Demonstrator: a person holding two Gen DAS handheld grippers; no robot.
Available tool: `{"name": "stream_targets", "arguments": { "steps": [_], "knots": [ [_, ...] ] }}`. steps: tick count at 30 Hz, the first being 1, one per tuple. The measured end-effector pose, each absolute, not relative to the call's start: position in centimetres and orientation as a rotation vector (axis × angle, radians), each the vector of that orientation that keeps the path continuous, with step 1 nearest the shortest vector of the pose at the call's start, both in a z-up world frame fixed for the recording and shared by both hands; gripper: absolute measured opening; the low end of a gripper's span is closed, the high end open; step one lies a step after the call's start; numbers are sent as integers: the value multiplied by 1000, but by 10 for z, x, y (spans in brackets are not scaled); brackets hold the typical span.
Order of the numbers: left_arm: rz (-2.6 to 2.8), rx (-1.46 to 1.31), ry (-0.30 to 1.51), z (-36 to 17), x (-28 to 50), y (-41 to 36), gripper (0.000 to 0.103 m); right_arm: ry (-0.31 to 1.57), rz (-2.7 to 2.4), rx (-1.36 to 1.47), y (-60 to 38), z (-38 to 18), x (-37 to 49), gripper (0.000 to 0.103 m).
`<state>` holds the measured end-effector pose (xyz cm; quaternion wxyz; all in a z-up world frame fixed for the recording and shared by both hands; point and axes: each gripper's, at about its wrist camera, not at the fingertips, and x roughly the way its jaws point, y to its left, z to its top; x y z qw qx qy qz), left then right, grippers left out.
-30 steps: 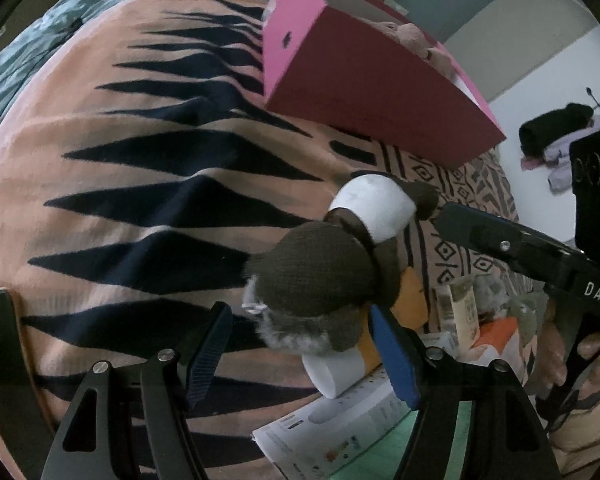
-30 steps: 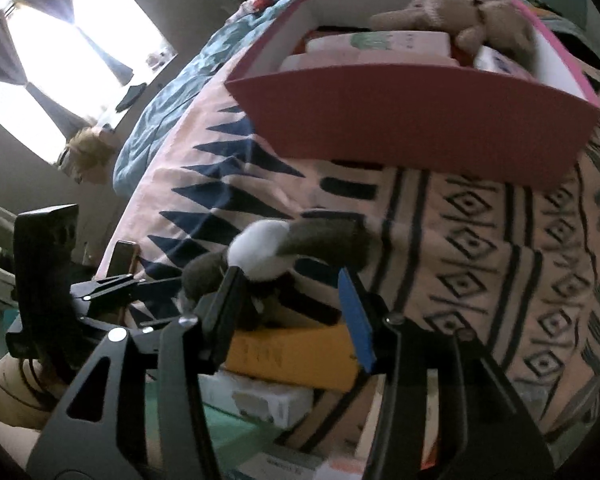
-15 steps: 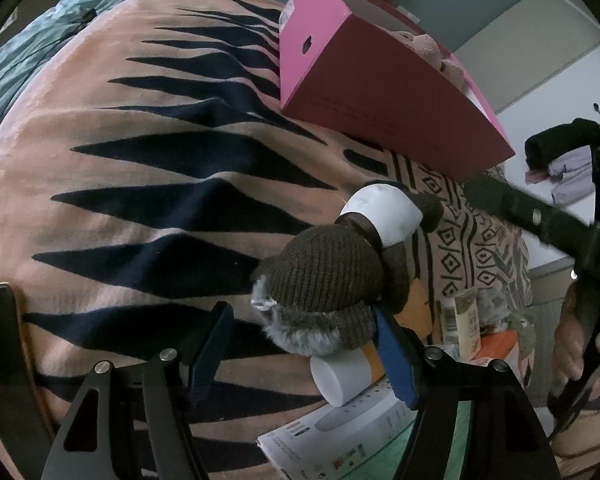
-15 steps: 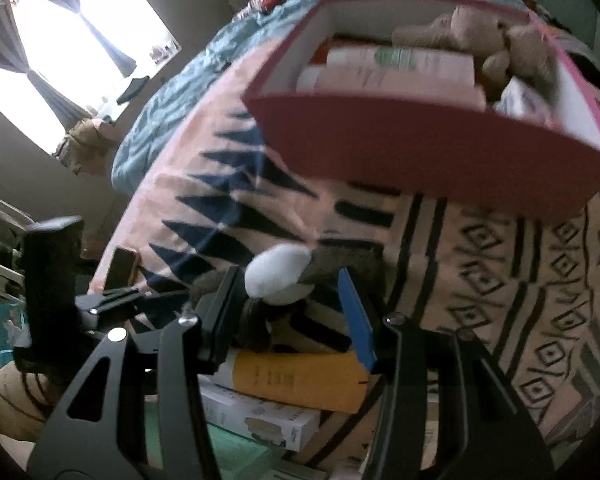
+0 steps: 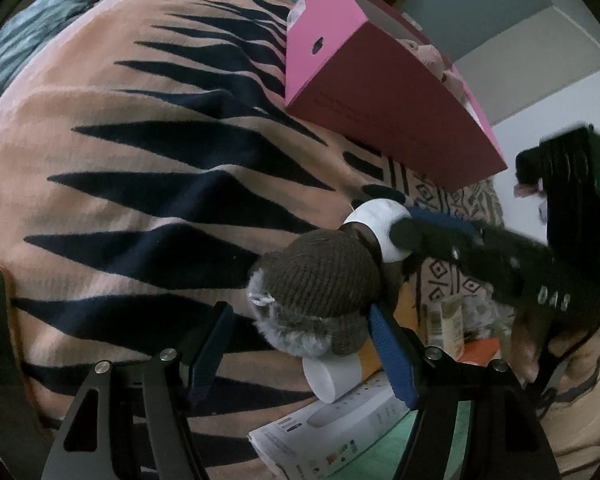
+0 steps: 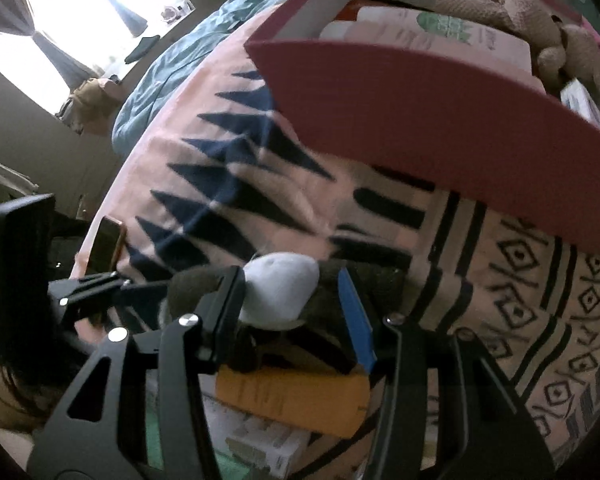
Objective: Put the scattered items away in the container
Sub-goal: 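Lift the brown knit beanie off the pile with both grippers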
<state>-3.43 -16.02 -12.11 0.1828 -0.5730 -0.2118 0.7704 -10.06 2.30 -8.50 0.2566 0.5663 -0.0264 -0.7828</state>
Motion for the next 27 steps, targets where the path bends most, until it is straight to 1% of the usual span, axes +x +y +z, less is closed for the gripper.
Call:
{"name": "stream_targets", "arguments": {
  "steps": [3,8,13,18,19,20,22,25,27],
  "knots": [
    [2158,-1617,-638,-123,-36,-162,71,-86,-2121,1546,27,-87,-92,51],
    [2163,-1608,-646,-121,-41,-161,71,-132,-2115,1554,30,-93,-84,51],
    [2170,-1608,-672,-120,-47,-164,71,-136,-2132,1538,27,-93,-84,50],
    [2206,-1590,-634,-116,-54,-162,70,-157,-2145,1527,28,-93,-82,47],
    [2203,-1587,-631,-116,-56,-160,69,-155,-2148,1527,28,-92,-82,47],
    [2197,-1584,-631,-116,-56,-159,64,-153,-2153,1524,28,-91,-81,46],
    [2184,-1587,-614,-116,-58,-154,61,-149,-2153,1522,27,-92,-81,46],
    [2193,-1590,-575,-114,-58,-148,61,-131,-2166,1514,26,-90,-79,46],
    [2188,-1583,-588,-112,-57,-149,60,-133,-2174,1512,27,-89,-79,46]
  ]
}}
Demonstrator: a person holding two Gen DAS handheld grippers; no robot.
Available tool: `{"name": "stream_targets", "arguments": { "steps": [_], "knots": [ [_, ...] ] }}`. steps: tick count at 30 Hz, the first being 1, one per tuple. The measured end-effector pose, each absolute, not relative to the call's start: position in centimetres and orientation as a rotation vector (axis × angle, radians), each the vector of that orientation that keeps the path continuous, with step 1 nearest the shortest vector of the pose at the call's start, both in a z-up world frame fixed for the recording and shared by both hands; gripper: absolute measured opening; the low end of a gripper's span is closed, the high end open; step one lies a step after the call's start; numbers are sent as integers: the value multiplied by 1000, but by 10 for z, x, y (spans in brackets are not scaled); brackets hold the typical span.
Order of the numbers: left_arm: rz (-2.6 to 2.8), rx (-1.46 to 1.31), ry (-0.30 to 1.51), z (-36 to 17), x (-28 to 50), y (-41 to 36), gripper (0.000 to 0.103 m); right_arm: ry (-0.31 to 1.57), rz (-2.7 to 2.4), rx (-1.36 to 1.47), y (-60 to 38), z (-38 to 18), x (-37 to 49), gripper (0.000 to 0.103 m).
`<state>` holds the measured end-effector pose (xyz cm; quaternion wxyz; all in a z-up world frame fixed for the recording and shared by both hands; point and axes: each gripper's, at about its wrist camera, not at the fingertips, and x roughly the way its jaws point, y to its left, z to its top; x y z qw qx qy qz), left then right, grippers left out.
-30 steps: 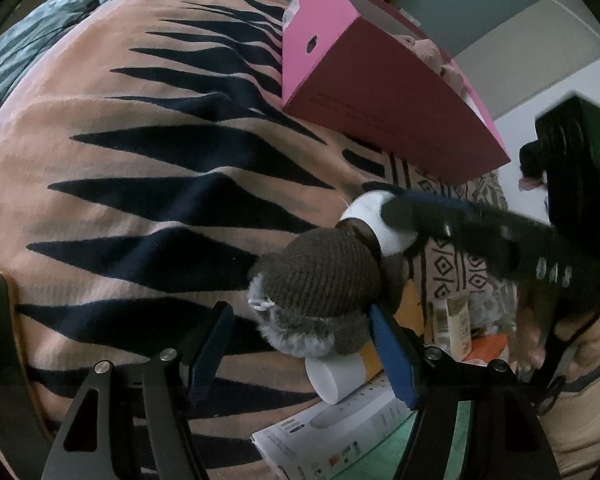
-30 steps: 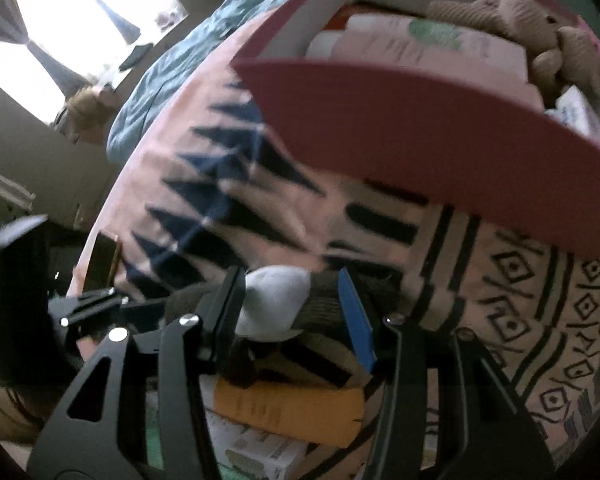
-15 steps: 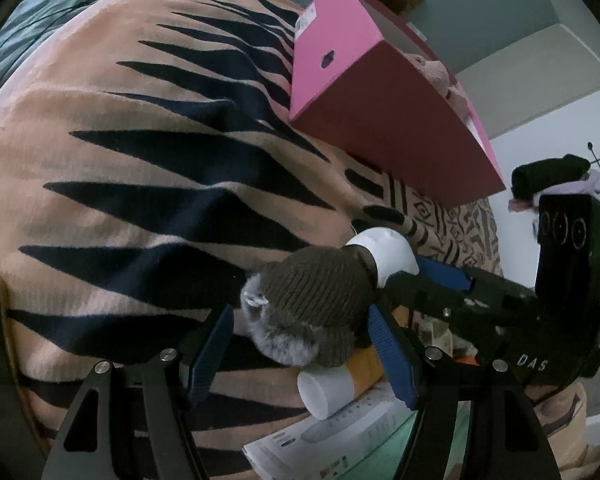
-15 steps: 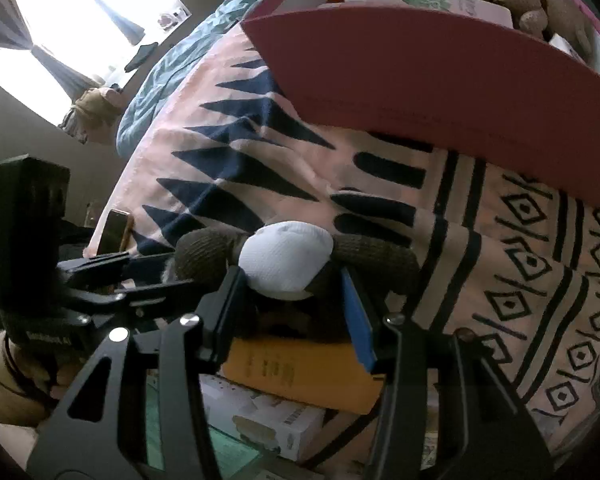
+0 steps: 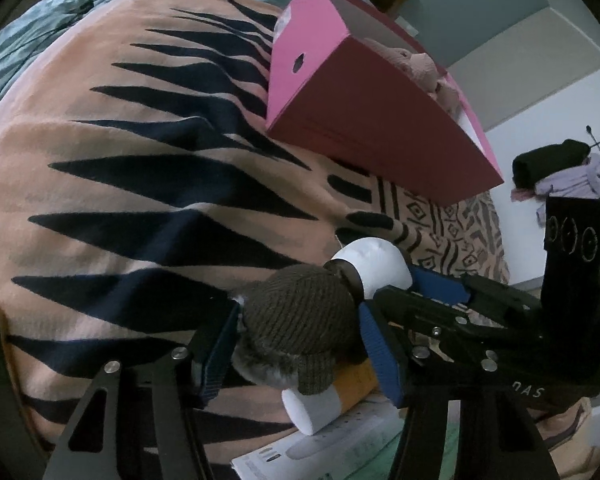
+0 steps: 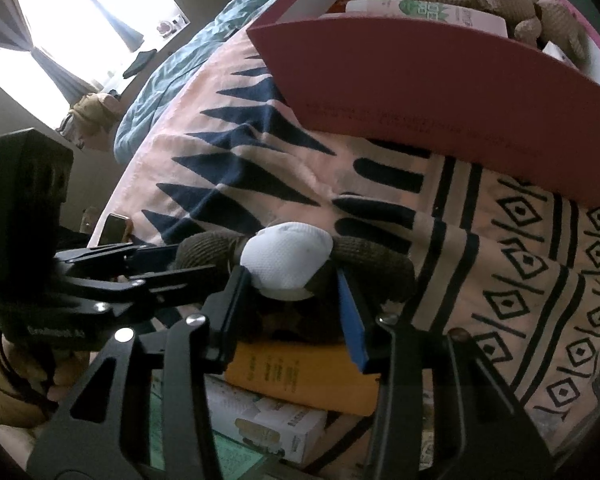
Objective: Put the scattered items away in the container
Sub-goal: 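Lift the brown knit beanie off the pile with both grippers, then carry the held beanie with both grippers over the pink box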
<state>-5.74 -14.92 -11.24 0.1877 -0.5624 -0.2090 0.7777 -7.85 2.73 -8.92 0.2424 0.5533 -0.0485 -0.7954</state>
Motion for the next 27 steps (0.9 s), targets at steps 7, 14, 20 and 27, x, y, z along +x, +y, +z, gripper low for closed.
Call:
{"name": "stream_targets", "arguments": {
  "steps": [7,14,20,27],
  "knots": [
    [2195,-1543,-596,-100,-56,-148,59,-138,-2195,1497,33,-82,-73,46],
    [2196,-1512,-588,-89,-52,-143,59,-140,-2226,1462,38,-71,-65,46],
    [2205,-1477,-579,-75,-50,-140,59,-164,-2251,1432,44,-60,-59,46],
    [2203,-1457,-554,-66,-50,-135,59,-204,-2270,1414,52,-52,-55,46]
  ]
}}
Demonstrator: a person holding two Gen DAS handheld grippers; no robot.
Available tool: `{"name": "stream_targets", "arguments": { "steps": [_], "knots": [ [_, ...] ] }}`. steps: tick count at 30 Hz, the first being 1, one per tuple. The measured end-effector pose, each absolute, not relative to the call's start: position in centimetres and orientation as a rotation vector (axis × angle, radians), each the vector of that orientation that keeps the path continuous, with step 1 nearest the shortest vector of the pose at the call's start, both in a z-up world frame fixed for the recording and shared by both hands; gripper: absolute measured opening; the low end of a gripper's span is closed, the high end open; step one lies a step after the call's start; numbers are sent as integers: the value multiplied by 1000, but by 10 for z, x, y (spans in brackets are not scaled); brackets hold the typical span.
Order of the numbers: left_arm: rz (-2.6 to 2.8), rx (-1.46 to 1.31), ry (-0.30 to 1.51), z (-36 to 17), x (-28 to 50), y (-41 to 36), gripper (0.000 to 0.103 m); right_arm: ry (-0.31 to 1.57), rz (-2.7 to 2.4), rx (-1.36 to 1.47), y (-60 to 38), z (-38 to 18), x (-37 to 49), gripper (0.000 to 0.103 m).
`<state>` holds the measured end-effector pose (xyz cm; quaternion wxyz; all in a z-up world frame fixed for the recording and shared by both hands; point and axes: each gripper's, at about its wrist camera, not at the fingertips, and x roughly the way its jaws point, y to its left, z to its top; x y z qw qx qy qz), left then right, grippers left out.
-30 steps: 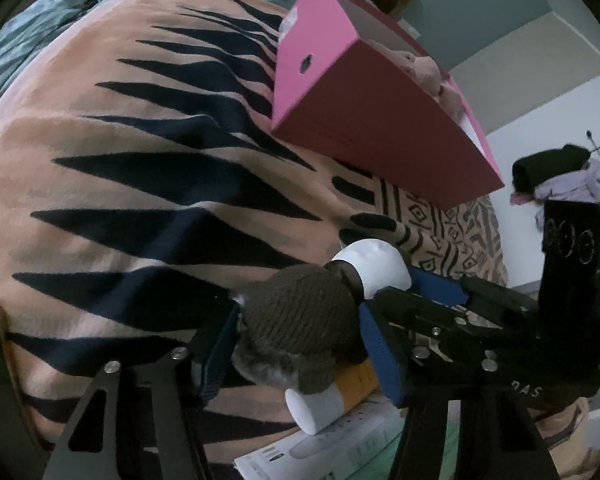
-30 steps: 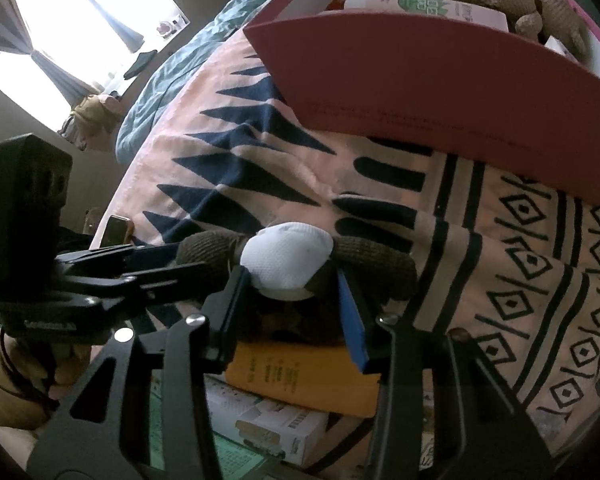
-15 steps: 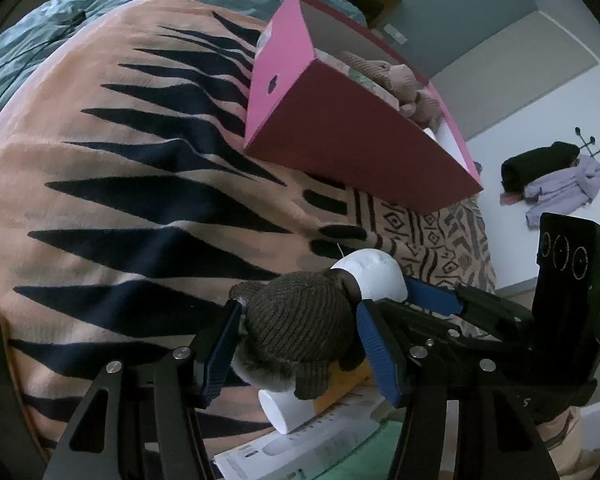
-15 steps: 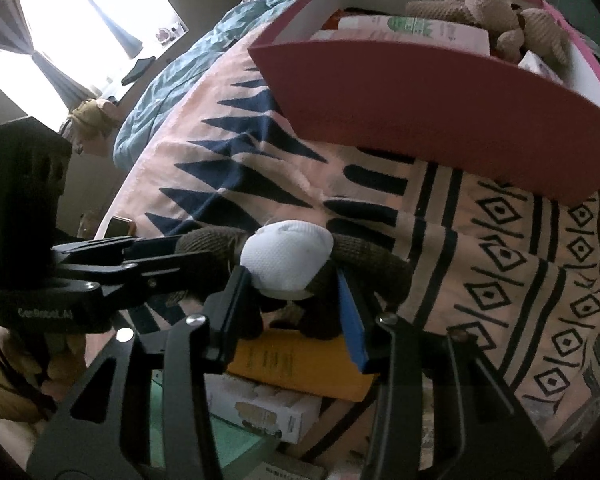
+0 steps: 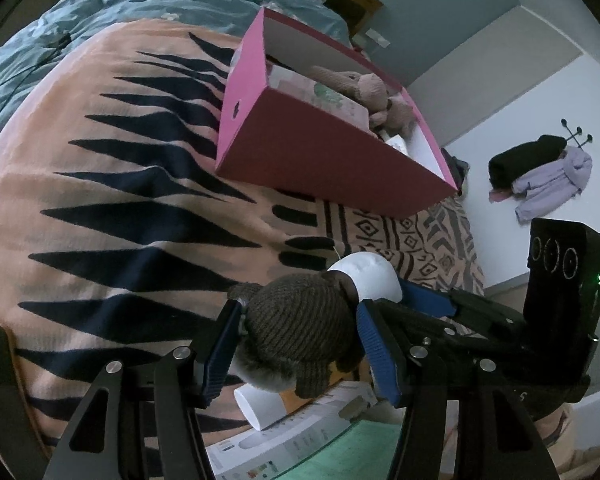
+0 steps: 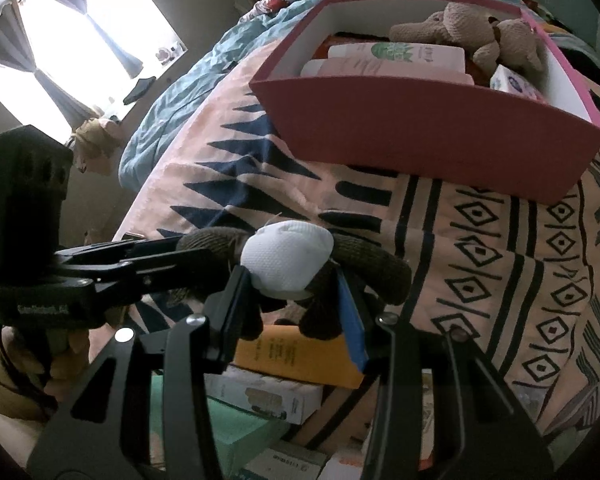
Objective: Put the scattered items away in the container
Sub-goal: 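Carry the held beanie with both grippers over the pink box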
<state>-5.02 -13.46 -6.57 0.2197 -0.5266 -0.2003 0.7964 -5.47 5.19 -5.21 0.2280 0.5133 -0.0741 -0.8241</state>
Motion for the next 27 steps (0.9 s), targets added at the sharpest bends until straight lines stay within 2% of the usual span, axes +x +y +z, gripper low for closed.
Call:
{"name": "stream_targets", "arguments": {
  "steps": [27],
  "knots": [
    [2209,-1326,-468,-10,-58,-112,59,-214,-2391,1288,71,5,-45,46]
  ]
}}
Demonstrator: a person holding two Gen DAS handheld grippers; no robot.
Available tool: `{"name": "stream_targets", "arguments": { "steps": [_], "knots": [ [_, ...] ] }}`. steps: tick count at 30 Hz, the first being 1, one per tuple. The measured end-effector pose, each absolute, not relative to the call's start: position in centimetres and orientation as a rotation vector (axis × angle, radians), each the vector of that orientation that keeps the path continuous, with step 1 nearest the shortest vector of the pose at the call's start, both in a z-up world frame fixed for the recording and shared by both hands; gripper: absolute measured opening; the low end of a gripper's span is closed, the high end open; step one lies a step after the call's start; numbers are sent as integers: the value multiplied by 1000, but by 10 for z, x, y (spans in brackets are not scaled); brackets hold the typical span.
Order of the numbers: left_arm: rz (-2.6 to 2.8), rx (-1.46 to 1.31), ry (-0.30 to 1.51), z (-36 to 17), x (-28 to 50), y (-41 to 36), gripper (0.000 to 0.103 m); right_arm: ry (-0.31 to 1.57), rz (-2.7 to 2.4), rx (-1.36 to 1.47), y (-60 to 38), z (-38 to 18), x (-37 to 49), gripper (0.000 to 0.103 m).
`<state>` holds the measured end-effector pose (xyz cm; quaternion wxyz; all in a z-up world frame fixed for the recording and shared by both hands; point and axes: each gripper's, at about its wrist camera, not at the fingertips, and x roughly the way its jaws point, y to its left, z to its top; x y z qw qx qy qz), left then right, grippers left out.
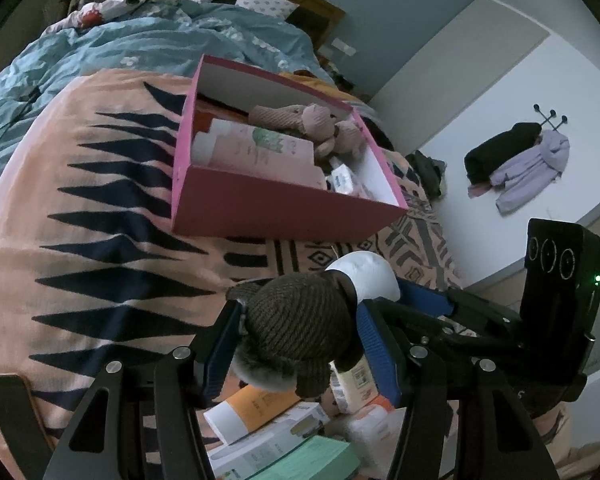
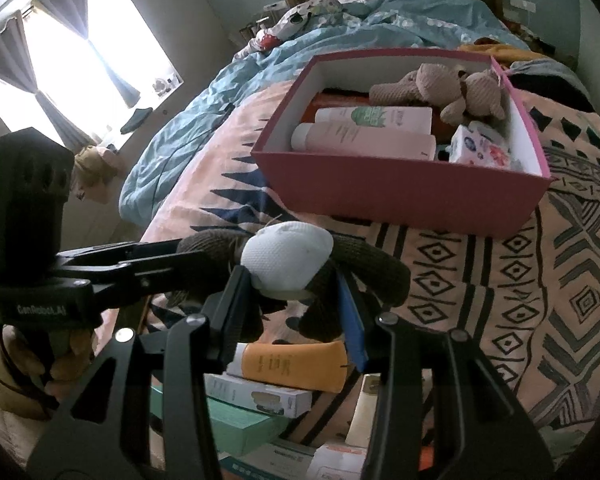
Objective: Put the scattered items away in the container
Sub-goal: 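Carry the held beanie with both grippers over the pink box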
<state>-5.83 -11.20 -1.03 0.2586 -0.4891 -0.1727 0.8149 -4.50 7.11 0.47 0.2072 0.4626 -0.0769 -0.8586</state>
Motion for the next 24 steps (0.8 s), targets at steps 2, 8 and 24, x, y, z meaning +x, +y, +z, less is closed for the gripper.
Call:
{"name": "stream_targets", "arguments": {
  "steps": [2,8,24],
  "knots": [
    [2215,-1320,-471,-8,-59,-110,59,-212,-2393,1280,73,8,-46,46],
    [2254,-1304,-488,2,-60,-102,59,-204,-2387,1256,81,14,-48,46],
    [2371,-1251,-492,23,-64,-76,59,-160,-2359,1174,105,35,-59,46]
  ]
}}
